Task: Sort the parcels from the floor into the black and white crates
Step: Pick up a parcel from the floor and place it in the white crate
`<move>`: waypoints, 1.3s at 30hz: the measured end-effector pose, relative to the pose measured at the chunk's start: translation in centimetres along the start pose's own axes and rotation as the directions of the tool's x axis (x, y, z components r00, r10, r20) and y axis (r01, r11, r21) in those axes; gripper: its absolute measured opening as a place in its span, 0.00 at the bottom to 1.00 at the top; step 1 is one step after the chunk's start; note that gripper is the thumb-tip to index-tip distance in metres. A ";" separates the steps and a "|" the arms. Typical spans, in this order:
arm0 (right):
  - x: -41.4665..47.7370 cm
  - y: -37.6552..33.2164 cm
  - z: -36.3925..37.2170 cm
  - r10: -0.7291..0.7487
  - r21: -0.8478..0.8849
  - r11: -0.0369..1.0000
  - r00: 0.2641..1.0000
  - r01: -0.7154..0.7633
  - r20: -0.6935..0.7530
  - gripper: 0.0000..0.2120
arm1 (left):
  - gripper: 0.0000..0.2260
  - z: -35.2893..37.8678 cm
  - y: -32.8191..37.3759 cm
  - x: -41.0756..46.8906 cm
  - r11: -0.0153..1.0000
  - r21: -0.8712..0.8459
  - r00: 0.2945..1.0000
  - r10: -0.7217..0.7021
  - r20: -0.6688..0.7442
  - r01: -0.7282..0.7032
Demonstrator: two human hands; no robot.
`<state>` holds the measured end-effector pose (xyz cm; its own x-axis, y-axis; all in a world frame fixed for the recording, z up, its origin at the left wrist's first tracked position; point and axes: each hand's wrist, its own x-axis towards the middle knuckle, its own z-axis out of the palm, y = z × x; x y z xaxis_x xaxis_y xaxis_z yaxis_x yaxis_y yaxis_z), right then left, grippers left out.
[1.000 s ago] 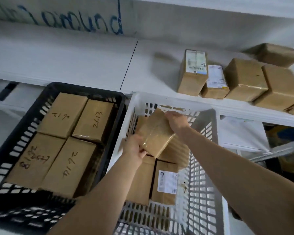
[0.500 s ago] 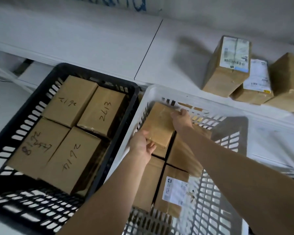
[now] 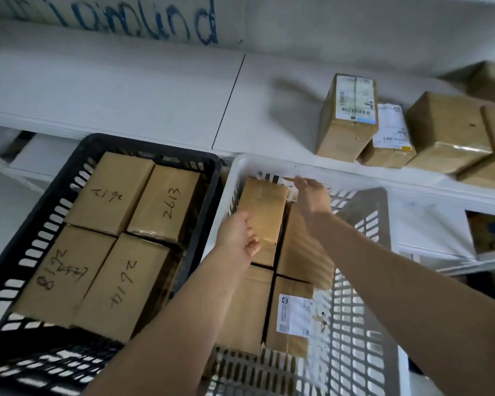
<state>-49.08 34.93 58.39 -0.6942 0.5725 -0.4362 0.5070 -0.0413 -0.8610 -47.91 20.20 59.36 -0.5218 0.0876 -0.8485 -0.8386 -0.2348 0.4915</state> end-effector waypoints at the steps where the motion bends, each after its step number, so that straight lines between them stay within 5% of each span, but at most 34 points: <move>1: -1.0 -0.6 -0.4 -0.022 0.040 0.999 1.000 0.023 -0.023 0.15 | 0.06 0.1 0.5 -0.6 0.999 0.037 0.999 0.032 0.042 -0.034; 7: -9.0 -3.8 -2.5 -0.117 0.287 0.944 0.979 0.162 -0.168 0.22 | 0.10 0.8 3.6 -6.1 0.935 0.085 0.898 0.303 0.319 -0.345; 12: -16.5 -4.1 -4.7 -0.200 0.359 0.883 0.934 0.303 -0.296 0.20 | 0.13 0.0 3.3 -11.7 0.849 0.138 0.755 0.365 0.544 -0.510; 18: -26.5 -0.3 -11.2 -0.128 0.362 0.856 0.829 0.370 -0.545 0.19 | 0.14 2.3 -4.0 -18.0 0.789 0.275 0.585 0.129 0.801 -0.550; 23: -36.7 6.0 -19.7 0.056 0.300 0.895 0.584 0.330 -0.810 0.19 | 0.18 4.5 -14.8 -24.1 0.698 0.385 0.379 -0.174 0.909 -0.604; 27: -45.0 12.4 -24.2 0.240 0.362 0.899 0.416 0.245 -0.877 0.23 | 0.19 4.6 -24.1 -29.0 0.637 0.485 0.295 -0.388 0.873 -0.599; 33: -53.9 23.5 -28.4 0.458 0.524 0.835 0.313 0.171 -0.832 0.21 | 0.15 3.1 -36.9 -33.4 0.529 0.609 0.283 -0.570 0.771 -0.592; 39: -56.3 33.9 -32.0 0.582 0.652 0.753 0.371 0.090 -0.724 0.19 | 0.15 2.5 -48.2 -32.8 0.404 0.689 0.401 -0.594 0.698 -0.602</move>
<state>23.57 27.48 62.15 0.4072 0.7809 -0.4737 -0.0136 -0.5134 -0.8580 9.23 31.12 63.95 0.1797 0.8500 -0.4952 -0.1325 0.5197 0.8440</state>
